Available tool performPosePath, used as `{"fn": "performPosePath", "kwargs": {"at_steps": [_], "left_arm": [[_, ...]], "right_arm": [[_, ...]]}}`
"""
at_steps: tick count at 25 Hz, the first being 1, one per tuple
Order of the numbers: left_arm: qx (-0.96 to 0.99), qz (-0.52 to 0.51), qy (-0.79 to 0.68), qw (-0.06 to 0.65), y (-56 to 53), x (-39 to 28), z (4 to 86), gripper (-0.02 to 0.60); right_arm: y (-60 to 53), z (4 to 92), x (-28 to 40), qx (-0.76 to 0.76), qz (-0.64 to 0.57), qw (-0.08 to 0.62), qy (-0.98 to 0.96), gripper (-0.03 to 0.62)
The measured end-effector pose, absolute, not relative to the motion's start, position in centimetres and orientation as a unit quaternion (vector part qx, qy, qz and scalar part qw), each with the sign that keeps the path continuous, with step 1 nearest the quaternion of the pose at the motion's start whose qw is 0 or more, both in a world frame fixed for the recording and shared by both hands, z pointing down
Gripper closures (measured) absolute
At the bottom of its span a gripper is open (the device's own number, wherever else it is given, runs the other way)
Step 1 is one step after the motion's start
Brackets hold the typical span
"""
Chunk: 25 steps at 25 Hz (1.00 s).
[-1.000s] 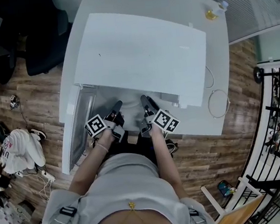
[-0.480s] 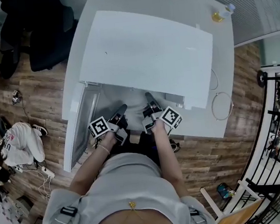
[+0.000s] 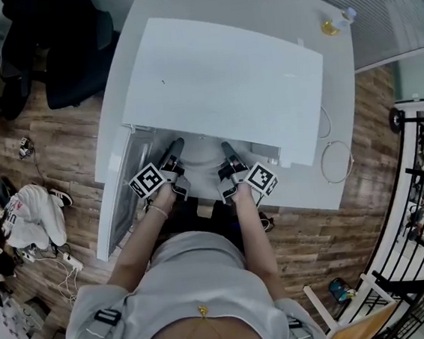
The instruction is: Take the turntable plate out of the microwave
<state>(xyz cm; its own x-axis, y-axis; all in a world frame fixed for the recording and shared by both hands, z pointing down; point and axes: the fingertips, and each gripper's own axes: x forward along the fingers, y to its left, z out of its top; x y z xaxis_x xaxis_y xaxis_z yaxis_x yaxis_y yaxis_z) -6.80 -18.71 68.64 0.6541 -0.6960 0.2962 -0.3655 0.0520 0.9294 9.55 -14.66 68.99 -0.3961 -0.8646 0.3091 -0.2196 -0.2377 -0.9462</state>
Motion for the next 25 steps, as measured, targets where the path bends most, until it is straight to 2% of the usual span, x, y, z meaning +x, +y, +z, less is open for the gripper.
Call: {"fn": "performPosePath", "kwargs": {"at_steps": [4, 8, 10, 11, 12, 25], "left_arm": [[0.664, -0.185, -0.427, 0.586, -21.2, -7.9, 68.3, 0.348], [0.638, -0.218, -0.442, 0.592, -22.3, -8.6, 68.6, 0.363], [0.626, -0.228, -0.442, 0.601, -22.2, -8.8, 68.8, 0.423], [0.623, -0.234, -0.439, 0.604, -22.0, -8.8, 68.8, 0.485], [0.620, -0.239, -0.436, 0.606, -21.9, -8.8, 68.8, 0.506], [0.611, -0.288, -0.380, 0.632, -17.8, -9.2, 67.3, 0.531]], "right_arm": [[-14.7, 69.0, 9.5, -0.486, -0.618, 0.254, 0.564, 0.536], [-14.7, 69.1, 9.4, -0.488, -0.614, 0.248, 0.568, 0.533], [-14.7, 68.9, 9.4, -0.491, -0.610, 0.243, 0.573, 0.531], [-14.7, 68.9, 9.5, -0.494, -0.606, 0.238, 0.576, 0.530], [-14.7, 68.9, 9.5, -0.496, -0.602, 0.232, 0.580, 0.528], [-13.5, 67.5, 9.8, -0.502, -0.559, 0.210, 0.625, 0.520]]}}
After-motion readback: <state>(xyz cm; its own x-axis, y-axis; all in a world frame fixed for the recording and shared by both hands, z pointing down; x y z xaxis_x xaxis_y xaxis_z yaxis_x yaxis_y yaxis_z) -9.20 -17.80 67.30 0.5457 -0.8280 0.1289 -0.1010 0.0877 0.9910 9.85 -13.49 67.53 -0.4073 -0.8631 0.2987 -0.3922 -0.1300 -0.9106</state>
